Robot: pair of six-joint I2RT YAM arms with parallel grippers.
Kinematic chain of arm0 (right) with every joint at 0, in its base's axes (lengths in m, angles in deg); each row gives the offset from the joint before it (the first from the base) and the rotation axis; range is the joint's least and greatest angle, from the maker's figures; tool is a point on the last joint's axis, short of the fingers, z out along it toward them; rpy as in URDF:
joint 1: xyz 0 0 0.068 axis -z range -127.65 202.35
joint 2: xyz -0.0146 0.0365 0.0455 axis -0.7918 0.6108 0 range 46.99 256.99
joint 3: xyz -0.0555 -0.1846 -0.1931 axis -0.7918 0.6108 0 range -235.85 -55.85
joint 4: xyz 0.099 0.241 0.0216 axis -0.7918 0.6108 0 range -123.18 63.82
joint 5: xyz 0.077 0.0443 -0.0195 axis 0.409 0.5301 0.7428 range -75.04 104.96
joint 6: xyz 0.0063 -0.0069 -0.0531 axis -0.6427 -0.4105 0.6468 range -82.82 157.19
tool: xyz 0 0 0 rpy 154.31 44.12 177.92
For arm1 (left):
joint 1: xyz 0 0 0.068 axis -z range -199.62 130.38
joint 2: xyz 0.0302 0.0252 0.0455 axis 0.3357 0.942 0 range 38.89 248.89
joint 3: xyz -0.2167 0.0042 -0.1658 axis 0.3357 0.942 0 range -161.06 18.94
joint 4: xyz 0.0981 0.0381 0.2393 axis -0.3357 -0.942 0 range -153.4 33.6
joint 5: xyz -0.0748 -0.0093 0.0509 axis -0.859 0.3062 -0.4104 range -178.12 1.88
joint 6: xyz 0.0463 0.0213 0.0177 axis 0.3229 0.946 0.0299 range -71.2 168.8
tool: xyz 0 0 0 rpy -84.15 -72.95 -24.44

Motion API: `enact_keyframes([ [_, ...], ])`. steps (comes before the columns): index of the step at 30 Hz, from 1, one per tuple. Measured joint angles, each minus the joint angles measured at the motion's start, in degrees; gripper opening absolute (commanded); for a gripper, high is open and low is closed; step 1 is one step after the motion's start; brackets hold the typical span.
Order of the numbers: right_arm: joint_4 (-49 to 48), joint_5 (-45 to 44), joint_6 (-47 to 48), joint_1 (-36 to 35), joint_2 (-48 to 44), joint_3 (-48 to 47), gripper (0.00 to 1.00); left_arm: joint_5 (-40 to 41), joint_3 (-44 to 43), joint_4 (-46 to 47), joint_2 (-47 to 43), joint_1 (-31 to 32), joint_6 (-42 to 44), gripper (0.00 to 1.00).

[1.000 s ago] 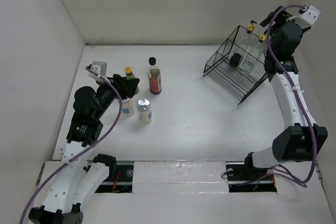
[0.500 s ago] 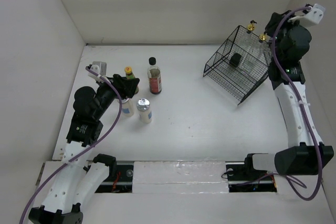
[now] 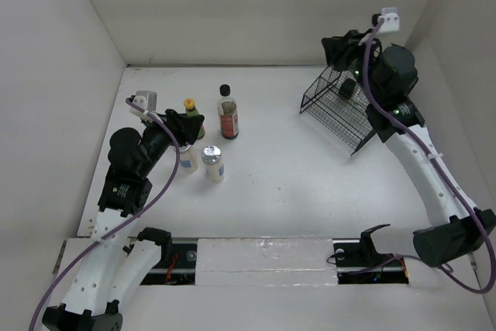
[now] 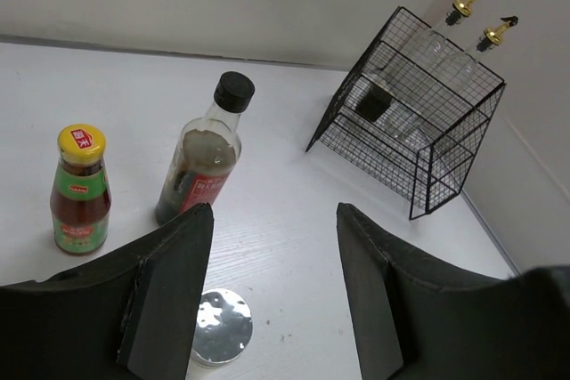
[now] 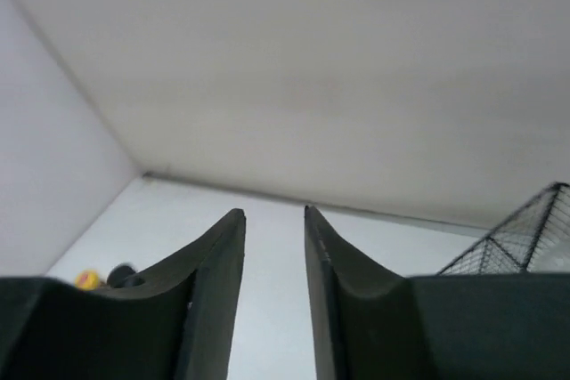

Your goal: Organize the condiment bottles

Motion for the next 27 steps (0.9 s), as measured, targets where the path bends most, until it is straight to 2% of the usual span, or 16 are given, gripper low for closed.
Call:
enact_keyframes([
  [3, 1.1, 3.0, 1.0, -4.1, 2.2, 0.2, 0.71, 0.3, 0.0, -0.1, -0.1, 0.0, -0.1, 0.53],
  [7, 1.9, 5.3, 2.6, -8.6, 7.6, 0.8, 0.80, 1.4, 0.0, -0.3, -0.5, 0.0, -0.1, 0.53],
  [12, 3.9, 6.7, 4.4, -13.5, 17.2, 0.0, 0.83, 3.7, 0.0, -1.3, -0.9, 0.0, -0.2, 0.54],
  [17, 5.6, 7.8, 7.4, -18.1, 27.5, -5.4, 0.83, 8.0, 0.0, -2.9, -2.1, 0.0, -0.7, 0.54],
  [27, 6.2, 10.0, 10.7, -22.2, 31.4, -9.1, 0.83, 11.0, 0.0, -4.0, -3.1, 0.0, -1.2, 0.56],
])
